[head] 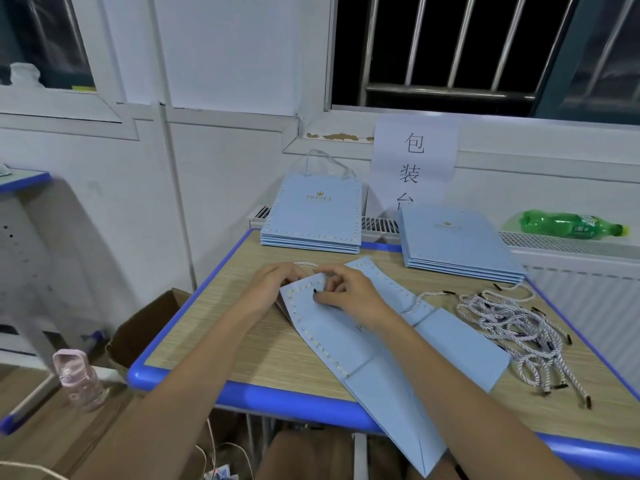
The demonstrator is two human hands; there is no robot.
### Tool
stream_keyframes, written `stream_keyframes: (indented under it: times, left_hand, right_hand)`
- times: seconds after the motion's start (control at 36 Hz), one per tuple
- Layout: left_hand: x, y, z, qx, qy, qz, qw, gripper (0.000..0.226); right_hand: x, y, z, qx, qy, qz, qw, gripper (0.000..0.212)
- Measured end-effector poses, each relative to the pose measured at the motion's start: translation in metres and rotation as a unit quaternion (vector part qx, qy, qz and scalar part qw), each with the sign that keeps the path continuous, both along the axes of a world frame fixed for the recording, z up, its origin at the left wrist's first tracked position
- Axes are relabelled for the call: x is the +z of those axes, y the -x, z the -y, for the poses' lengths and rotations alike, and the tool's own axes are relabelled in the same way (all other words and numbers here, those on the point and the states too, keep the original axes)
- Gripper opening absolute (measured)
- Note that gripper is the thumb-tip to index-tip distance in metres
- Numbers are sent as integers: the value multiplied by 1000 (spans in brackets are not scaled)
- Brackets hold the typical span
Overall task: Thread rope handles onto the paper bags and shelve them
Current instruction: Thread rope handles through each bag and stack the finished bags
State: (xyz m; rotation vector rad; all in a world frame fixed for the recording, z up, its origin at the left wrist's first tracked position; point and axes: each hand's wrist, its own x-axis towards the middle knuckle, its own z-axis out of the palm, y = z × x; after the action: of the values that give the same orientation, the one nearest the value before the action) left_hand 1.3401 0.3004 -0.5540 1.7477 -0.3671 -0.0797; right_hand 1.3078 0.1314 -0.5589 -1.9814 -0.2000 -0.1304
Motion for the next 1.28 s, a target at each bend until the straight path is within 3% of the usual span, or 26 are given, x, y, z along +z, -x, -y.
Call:
stream_keyframes:
  times: [0.14, 0.31, 0.47, 0.56, 0.69, 0.86, 1.06, 1.19, 1.28]
  left_hand:
    - [6, -2, 1, 14, -18, -39, 999, 38]
    - [12, -3, -1, -46, -109, -71, 990, 18]
    - [21, -12, -13, -178, -126, -121, 968, 24]
    - [26, -18, -12, -199, -157, -140, 957, 28]
    - [28, -24, -10, -194, -222, -139, 945, 15]
    - [22, -25, -8, -118, -159, -135, 971, 19]
    - [17, -15, 16, -13, -210, -103, 972, 23]
    - [8, -6, 6, -36, -98, -77, 992, 21]
    - [6, -2, 1, -46, -95, -40, 994, 26]
  right_hand:
    - [-1, -4, 2, 8, -10, 2, 1000, 33]
    - [-2, -4, 5, 19, -6, 17, 1000, 32]
    - [-3, -3, 5, 30, -9, 36, 999, 33]
    - [-3, -3, 5, 34, -10, 41, 999, 33]
    - [-4, -2, 5, 40, -11, 45, 998, 34]
    - [-3, -1, 6, 48, -7, 35, 998, 34]
    - [-3, 0, 5, 44, -16, 35, 998, 32]
    - [-3, 2, 4, 42, -21, 43, 998, 29]
    - [-3, 3, 3, 40, -14, 50, 998, 30]
